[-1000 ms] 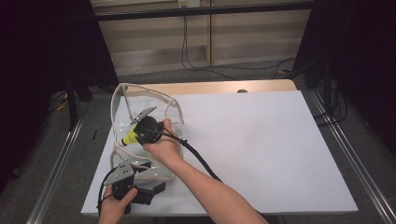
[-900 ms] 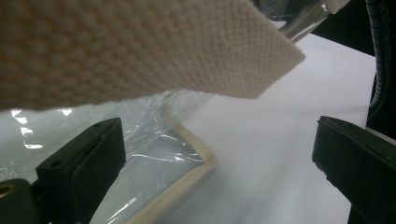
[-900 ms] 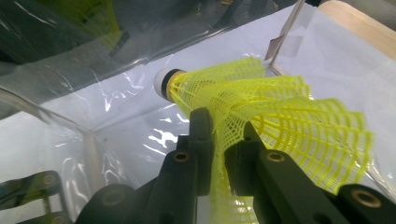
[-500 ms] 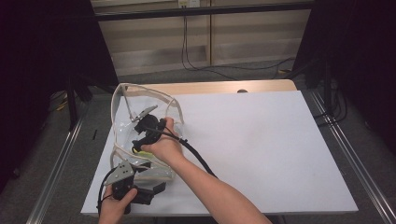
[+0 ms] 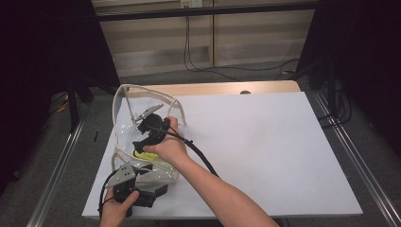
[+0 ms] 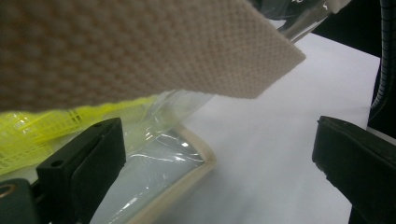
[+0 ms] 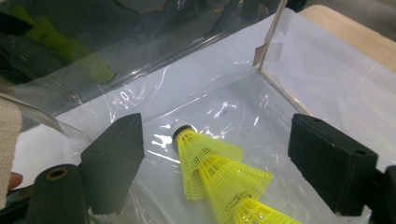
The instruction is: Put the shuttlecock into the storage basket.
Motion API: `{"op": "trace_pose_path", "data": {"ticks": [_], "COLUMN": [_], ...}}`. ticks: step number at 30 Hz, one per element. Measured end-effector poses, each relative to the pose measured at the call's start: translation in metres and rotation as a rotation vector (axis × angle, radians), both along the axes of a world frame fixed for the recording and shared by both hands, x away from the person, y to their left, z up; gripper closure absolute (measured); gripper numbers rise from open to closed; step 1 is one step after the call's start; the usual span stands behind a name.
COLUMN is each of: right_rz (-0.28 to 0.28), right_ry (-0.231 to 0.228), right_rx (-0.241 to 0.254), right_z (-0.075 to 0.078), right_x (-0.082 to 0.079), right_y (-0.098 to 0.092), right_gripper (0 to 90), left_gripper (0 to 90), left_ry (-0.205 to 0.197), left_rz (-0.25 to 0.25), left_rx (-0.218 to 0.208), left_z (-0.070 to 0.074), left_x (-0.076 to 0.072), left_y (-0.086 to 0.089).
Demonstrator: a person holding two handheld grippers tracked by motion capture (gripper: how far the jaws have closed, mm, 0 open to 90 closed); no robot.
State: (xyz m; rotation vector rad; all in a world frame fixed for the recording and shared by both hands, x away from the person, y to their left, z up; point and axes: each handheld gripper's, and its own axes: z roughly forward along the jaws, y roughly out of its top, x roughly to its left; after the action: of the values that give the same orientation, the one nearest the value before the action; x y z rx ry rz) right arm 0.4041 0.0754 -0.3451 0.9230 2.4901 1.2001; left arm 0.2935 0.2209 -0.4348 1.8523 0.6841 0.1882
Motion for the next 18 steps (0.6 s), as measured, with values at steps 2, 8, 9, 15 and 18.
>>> {"op": "trace_pose_path", "data": {"ticks": [2, 8, 9, 15, 18], "right_rz": [0.007, 0.006, 0.01, 0.02, 0.022], "right_ry": [-0.002, -0.003, 0.001, -0.006, -0.008], "right_rx": [0.005, 0.025, 0.029, 0.027, 0.033], "right_z": [0.002, 0.01, 0.011, 0.016, 0.019], "right_x": [-0.001, -0.003, -0.003, -0.005, -0.006], "right_y": [-0.002, -0.005, -0.005, -0.004, -0.005], "right_gripper": [19.2, 19.1, 19.0, 18.6, 18.5], "left_gripper": [2.7, 2.7, 2.6, 2.5, 2.4], "left_ry": [0.001, 0.0, 0.001, -0.004, -0.002], "left_rz": [0.001, -0.002, 0.0, 0.016, 0.001], "left_rx": [0.001, 0.003, 0.001, 0.015, 0.009], "left_z": [0.0, 0.001, 0.001, 0.001, 0.001], "left_x": [0.0, 0.0, 0.0, -0.001, 0.0], "left_y": [0.0, 0.0, 0.0, -0.001, 0.0]}}
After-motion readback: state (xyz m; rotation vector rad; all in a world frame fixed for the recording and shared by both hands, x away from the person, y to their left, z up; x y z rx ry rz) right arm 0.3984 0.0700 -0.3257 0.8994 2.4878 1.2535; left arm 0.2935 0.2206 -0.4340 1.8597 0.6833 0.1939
